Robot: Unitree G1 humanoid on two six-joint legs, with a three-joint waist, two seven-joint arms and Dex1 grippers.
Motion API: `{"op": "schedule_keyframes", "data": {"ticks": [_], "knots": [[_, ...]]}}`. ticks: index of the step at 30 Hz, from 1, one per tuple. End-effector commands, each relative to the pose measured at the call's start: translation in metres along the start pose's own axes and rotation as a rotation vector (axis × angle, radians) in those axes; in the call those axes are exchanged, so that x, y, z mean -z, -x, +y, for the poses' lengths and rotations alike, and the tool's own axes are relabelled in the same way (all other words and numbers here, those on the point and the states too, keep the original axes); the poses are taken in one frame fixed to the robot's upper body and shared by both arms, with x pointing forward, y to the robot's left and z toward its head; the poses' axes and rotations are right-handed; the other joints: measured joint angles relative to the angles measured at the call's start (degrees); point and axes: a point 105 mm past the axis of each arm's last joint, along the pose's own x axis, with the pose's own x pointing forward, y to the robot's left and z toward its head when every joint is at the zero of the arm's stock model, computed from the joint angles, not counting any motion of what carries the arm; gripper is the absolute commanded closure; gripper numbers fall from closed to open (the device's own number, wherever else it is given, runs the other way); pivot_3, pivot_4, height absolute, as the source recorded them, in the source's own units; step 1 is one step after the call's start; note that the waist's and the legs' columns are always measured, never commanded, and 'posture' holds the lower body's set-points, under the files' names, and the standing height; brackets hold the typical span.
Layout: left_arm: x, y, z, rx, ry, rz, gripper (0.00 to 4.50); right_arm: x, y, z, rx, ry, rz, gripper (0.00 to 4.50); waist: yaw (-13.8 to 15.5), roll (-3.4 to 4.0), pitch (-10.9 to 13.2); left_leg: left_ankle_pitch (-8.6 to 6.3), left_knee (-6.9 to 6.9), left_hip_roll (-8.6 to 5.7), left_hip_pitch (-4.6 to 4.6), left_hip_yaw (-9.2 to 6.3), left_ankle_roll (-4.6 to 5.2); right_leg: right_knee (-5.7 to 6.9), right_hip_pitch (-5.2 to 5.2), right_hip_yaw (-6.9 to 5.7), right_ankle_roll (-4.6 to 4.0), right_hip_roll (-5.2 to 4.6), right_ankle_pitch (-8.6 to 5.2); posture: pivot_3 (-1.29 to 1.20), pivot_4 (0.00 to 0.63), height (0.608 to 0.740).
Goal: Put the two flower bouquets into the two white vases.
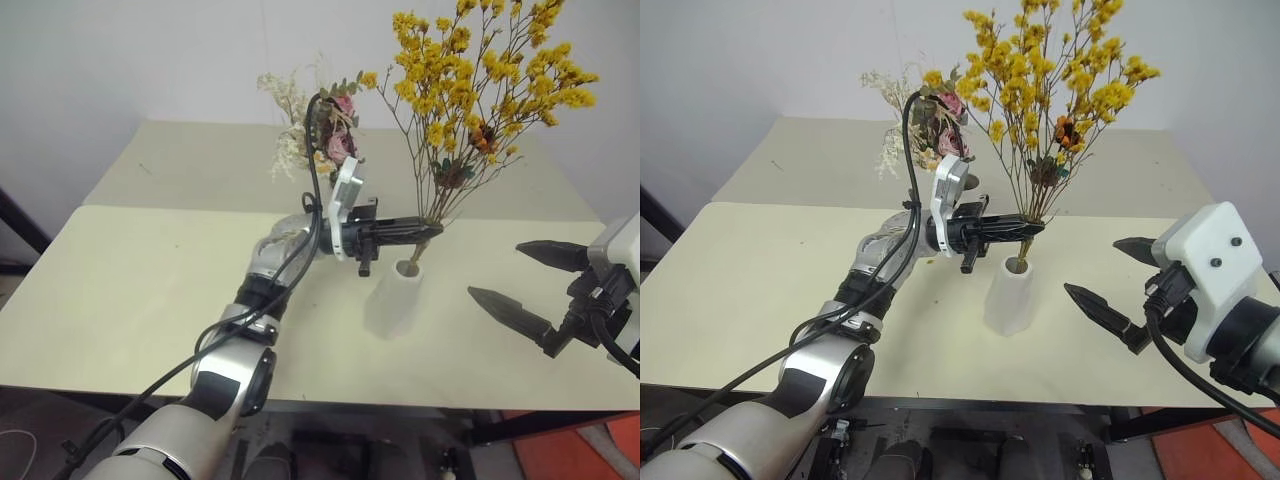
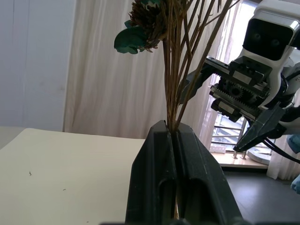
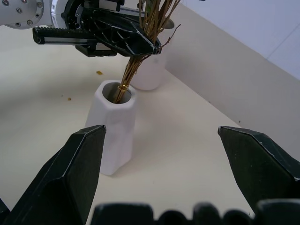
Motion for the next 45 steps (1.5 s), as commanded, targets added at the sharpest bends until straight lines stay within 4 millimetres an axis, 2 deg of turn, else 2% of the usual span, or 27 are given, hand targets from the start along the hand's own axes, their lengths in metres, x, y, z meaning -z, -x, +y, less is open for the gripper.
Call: {"op": "schedule_keyframes", "data": {"ticks": [1, 11, 21, 25, 32, 36, 40, 45], "knots": [[-0.002, -0.002, -0.003, 0.011, -0.020, 0.008, 4.45, -0.008, 0.002, -0.004, 0.028, 0.022, -0.040, 0.00, 0.00, 0.00, 0.00, 0.00, 0.00, 0.00, 0.00, 0.00, 0.00, 0.00, 0.00, 0.00, 0.00, 0.00, 0.00, 0.00, 0.150, 0.740], [0.009, 0.005, -0.004, -0.011, -0.038, 0.043, 4.45, -0.005, 0.003, 0.005, -0.056, 0.014, -0.021, 0.00, 0.00, 0.01, 0.00, 0.00, 0.02, 0.00, 0.00, 0.00, 0.01, 0.00, 0.01, 0.00, 0.00, 0.00, 0.00, 0.00, 0.150, 0.740], [0.005, 0.007, -0.004, -0.014, -0.063, 0.024, 4.45, 0.000, 0.005, 0.005, -0.074, 0.020, 0.010, 0.00, 0.01, 0.01, 0.00, -0.01, 0.02, 0.01, 0.00, 0.00, 0.02, -0.01, 0.02, 0.00, 0.00, 0.01, 0.00, 0.00, 0.150, 0.740], [0.002, 0.009, -0.006, 0.000, -0.047, 0.014, 3.55, 0.000, 0.005, 0.005, -0.074, 0.022, 0.009, 0.00, -0.01, 0.01, 0.00, -0.01, 0.02, 0.01, 0.01, 0.00, 0.02, -0.01, 0.02, -0.01, 0.01, 0.01, 0.00, 0.00, 0.150, 0.740], [-0.007, 0.015, -0.009, 0.004, -0.052, -0.013, 1.40, 0.000, 0.004, 0.004, -0.073, 0.023, 0.007, 0.00, -0.02, 0.01, 0.00, -0.01, 0.02, 0.01, 0.01, 0.00, 0.02, -0.01, 0.02, 0.00, 0.01, 0.01, 0.00, 0.00, 0.150, 0.740], [-0.004, 0.020, -0.016, 0.034, -0.066, 0.045, 0.13, 0.002, 0.003, 0.004, -0.071, 0.021, 0.011, 0.00, -0.05, 0.01, 0.00, -0.01, 0.02, 0.03, 0.02, 0.00, 0.02, 0.00, 0.01, 0.00, 0.01, 0.02, 0.00, 0.00, 0.150, 0.740], [0.000, 0.023, -0.013, -0.002, -0.080, 0.172, 0.03, 0.003, 0.002, 0.002, -0.068, 0.019, 0.005, 0.00, 0.00, 0.01, 0.00, -0.01, 0.02, 0.02, 0.01, -0.01, 0.02, 0.00, 0.01, 0.00, 0.01, 0.02, 0.00, 0.00, 0.150, 0.740], [-0.005, 0.018, -0.012, -0.007, -0.108, 0.305, 0.03, 0.004, -0.002, 0.000, -0.065, 0.018, 0.000, 0.00, 0.02, 0.01, 0.00, -0.01, 0.03, 0.02, 0.00, -0.01, 0.02, -0.01, 0.02, -0.01, 0.01, 0.02, 0.00, 0.00, 0.150, 0.740]]}}
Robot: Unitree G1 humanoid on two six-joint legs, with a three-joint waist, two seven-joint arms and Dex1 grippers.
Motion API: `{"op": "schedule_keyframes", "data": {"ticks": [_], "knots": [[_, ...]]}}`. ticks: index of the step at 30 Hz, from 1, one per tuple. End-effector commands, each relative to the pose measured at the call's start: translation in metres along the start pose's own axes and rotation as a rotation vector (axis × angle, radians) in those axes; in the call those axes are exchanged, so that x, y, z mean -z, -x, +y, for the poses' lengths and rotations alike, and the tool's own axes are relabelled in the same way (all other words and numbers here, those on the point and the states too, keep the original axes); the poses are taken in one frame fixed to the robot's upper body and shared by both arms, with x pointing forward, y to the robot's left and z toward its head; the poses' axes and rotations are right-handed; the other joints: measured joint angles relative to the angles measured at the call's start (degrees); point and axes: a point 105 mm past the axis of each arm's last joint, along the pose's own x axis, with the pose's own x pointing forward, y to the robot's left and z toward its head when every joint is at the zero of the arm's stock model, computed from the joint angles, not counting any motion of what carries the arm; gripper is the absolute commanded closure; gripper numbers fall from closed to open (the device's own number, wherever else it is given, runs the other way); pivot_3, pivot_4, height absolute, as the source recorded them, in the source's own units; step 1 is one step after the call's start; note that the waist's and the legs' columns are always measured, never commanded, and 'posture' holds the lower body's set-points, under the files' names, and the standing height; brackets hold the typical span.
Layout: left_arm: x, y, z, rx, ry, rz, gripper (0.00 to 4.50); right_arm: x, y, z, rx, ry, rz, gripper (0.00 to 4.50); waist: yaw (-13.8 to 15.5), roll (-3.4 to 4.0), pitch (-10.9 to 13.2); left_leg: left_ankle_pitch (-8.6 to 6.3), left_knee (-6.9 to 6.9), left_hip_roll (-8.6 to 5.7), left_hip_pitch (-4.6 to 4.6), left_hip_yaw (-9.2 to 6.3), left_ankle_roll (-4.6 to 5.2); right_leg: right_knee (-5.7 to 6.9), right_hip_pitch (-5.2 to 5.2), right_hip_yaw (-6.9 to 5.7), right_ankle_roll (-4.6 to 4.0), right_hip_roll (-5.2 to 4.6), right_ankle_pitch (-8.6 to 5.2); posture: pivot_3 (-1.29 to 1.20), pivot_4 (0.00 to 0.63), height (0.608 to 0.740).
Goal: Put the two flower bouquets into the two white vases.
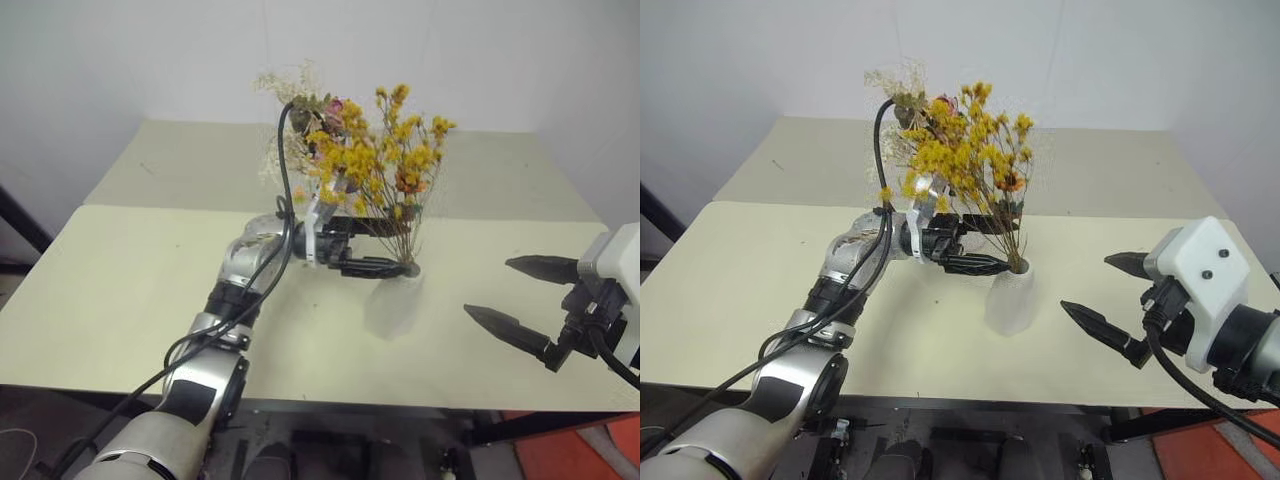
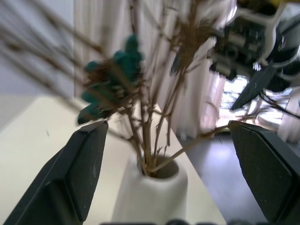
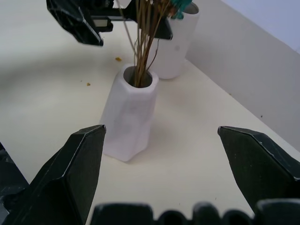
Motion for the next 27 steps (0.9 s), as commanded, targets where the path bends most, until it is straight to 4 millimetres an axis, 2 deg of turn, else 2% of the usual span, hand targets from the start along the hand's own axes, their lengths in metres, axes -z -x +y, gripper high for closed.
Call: {"op": "schedule_keyframes", "data": {"ticks": [1, 5, 8, 11, 18, 23, 27], "knots": [[-0.020, -0.009, 0.000, 0.004, -0.066, 0.061, 0.03, -0.007, 0.000, -0.006, 0.026, 0.022, -0.044, 0.00, 0.00, 0.00, 0.00, 0.00, 0.00, 0.00, 0.00, 0.00, 0.00, 0.00, 0.00, 0.00, 0.00, 0.00, 0.00, 0.00, 0.150, 0.740], [-0.028, -0.007, 0.005, -0.039, -0.111, 0.091, 0.03, -0.006, -0.002, -0.008, 0.031, 0.022, -0.049, 0.00, -0.03, 0.00, 0.00, -0.01, -0.01, 0.01, -0.01, 0.00, 0.01, -0.02, -0.02, 0.00, 0.01, 0.00, -0.01, 0.00, 0.150, 0.740], [-0.034, -0.003, 0.000, -0.013, -0.113, 0.110, 0.03, -0.006, -0.003, -0.009, 0.033, 0.023, -0.049, 0.00, -0.18, 0.00, 0.00, -0.01, -0.02, 0.02, -0.02, 0.01, 0.02, -0.01, -0.06, 0.01, 0.01, 0.00, -0.01, 0.00, 0.150, 0.740], [-0.026, 0.008, -0.007, 0.032, -0.089, 0.214, 0.03, -0.005, -0.004, -0.010, 0.033, 0.024, -0.050, 0.00, -0.38, 0.01, 0.00, -0.01, -0.02, 0.03, -0.01, 0.01, 0.02, 0.01, -0.06, 0.01, 0.01, 0.02, -0.01, 0.00, 0.150, 0.740], [-0.029, 0.029, -0.013, 0.015, -0.045, 0.303, 0.03, -0.004, -0.006, -0.011, 0.028, 0.024, -0.050, 0.00, -0.38, 0.02, 0.00, -0.01, -0.01, 0.04, -0.02, 0.00, 0.02, 0.00, -0.06, 0.01, 0.02, 0.03, -0.01, 0.00, 0.150, 0.740], [-0.026, 0.046, -0.014, -0.053, -0.103, 0.411, 0.03, -0.005, -0.009, -0.012, 0.018, 0.023, -0.056, 0.00, -0.50, 0.02, 0.01, -0.02, -0.01, 0.05, -0.01, 0.00, 0.03, 0.01, -0.06, 0.02, 0.02, 0.03, -0.01, 0.00, 0.150, 0.740], [-0.037, 0.062, -0.023, -0.067, -0.181, 0.412, 0.03, -0.006, -0.012, -0.014, 0.009, 0.024, -0.059, 0.00, -0.72, 0.04, 0.01, -0.01, -0.02, 0.09, 0.00, -0.01, 0.02, 0.02, -0.08, 0.02, 0.02, 0.06, -0.01, 0.00, 0.150, 0.740]]}}
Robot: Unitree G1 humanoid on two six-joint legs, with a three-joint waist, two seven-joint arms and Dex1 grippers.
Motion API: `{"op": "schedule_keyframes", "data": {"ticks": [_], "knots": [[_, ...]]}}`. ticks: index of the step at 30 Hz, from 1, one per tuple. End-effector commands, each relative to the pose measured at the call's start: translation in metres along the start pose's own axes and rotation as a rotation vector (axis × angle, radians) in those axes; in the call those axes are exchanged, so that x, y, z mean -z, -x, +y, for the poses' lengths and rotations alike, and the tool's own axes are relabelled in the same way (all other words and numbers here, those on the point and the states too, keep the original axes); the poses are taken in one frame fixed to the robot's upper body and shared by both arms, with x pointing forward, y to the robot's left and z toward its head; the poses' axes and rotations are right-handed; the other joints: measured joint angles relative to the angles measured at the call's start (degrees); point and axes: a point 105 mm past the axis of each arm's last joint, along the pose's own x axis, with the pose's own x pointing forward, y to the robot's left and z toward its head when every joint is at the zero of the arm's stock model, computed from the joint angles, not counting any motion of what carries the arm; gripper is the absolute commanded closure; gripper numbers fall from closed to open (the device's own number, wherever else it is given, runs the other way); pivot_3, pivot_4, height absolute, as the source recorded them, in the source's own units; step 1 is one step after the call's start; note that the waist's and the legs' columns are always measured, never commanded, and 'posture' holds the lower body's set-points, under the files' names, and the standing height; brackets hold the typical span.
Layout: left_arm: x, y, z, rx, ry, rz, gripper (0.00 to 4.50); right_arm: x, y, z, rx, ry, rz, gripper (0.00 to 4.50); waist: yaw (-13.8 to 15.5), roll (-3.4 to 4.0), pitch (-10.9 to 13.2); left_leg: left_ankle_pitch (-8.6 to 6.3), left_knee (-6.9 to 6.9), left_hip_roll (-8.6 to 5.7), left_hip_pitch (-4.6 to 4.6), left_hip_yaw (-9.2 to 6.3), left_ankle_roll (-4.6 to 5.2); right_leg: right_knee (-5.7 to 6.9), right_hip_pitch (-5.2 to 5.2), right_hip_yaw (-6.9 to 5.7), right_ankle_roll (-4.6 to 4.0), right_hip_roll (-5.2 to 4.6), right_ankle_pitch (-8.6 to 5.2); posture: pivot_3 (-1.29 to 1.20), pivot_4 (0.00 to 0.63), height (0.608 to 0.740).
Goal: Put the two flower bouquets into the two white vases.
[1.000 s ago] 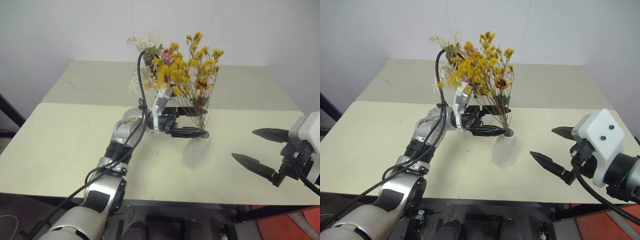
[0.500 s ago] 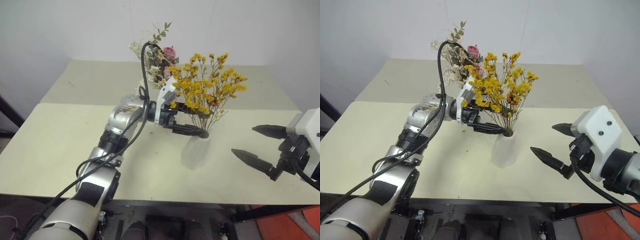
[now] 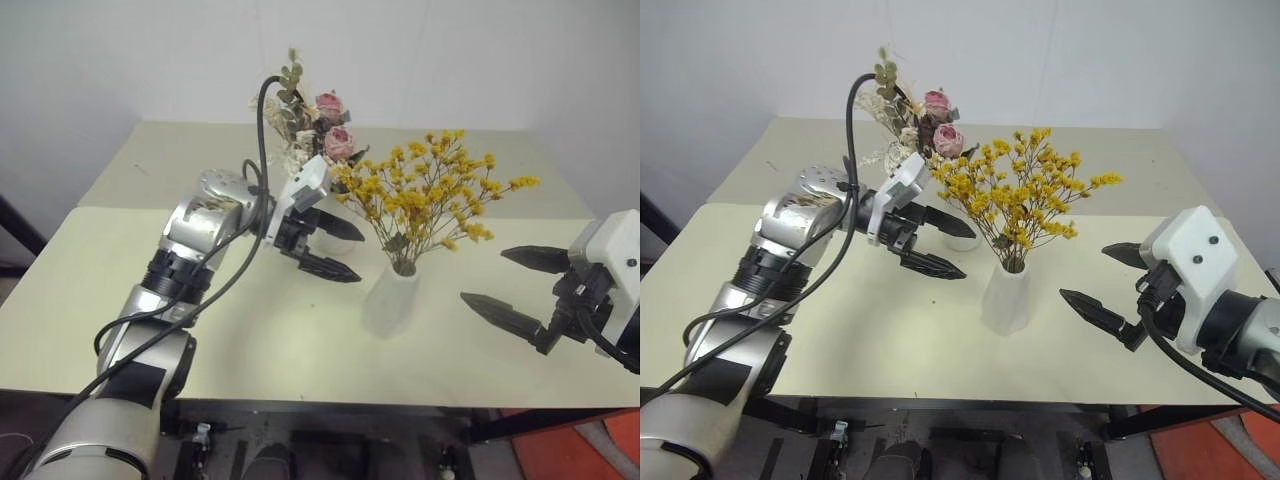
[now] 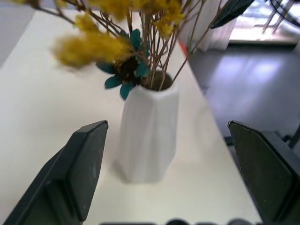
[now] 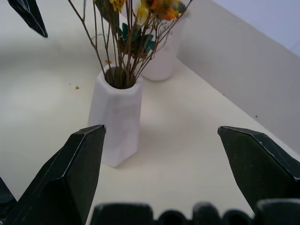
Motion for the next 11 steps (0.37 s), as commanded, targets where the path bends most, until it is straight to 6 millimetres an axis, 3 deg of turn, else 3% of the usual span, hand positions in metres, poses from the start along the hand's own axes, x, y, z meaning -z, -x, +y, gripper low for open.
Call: {"op": "schedule_keyframes", "data": {"ticks": [1, 11], "knots": [[-0.016, 0.021, -0.010, -0.015, -0.131, -0.016, 0.03, -0.009, 0.000, -0.004, 0.008, 0.032, -0.040, 0.00, -0.19, 0.00, 0.00, 0.00, 0.00, 0.01, 0.00, 0.00, 0.00, 0.00, 0.00, 0.01, 0.00, 0.00, 0.00, 0.00, 0.150, 0.740], [-0.051, 0.084, -0.038, -0.072, -0.309, -0.124, 0.03, -0.010, -0.002, -0.010, -0.012, 0.039, -0.030, 0.00, -0.39, 0.02, 0.01, 0.00, 0.01, 0.02, -0.01, 0.00, 0.00, 0.01, -0.03, 0.01, 0.00, 0.01, 0.00, 0.00, 0.150, 0.740]]}}
